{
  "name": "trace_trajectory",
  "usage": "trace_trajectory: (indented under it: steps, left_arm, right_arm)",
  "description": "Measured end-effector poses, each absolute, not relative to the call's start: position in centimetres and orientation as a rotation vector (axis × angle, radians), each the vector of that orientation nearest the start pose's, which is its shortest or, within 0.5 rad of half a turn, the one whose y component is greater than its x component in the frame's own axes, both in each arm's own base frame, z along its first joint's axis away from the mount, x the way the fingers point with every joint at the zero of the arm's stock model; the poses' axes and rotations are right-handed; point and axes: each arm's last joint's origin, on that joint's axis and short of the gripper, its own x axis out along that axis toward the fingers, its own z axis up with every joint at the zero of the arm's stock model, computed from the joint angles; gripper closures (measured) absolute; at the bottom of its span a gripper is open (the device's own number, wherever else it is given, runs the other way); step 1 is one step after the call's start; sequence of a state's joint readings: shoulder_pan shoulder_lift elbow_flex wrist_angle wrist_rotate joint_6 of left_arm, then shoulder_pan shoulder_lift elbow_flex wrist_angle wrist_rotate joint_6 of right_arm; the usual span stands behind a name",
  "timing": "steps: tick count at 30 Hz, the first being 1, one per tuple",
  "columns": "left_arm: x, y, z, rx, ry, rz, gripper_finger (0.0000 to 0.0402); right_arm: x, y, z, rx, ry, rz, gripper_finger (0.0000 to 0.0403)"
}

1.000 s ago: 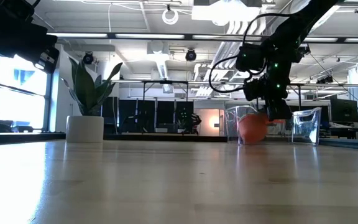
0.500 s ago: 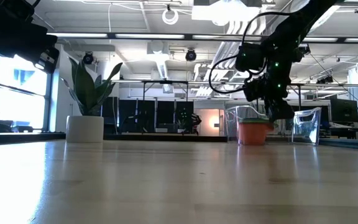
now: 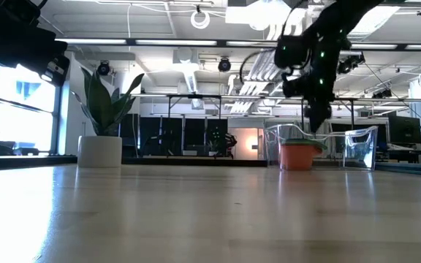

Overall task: Nest measuring cups in basket
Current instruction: Return to Home Position

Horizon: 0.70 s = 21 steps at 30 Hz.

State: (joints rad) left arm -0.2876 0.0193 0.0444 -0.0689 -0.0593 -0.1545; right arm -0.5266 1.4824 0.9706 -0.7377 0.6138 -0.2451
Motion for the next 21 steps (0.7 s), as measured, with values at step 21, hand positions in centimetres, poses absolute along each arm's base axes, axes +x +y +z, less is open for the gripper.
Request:
trace_trajectory:
  steps: [21]
  left_arm:
    - [9.3, -2.6, 17.1, -0.146, 0.061, -0.224, 0.0326]
  right_arm:
    - [19.5, -5.4, 24.7, 0.184, 0.263, -0.613, 0.0219]
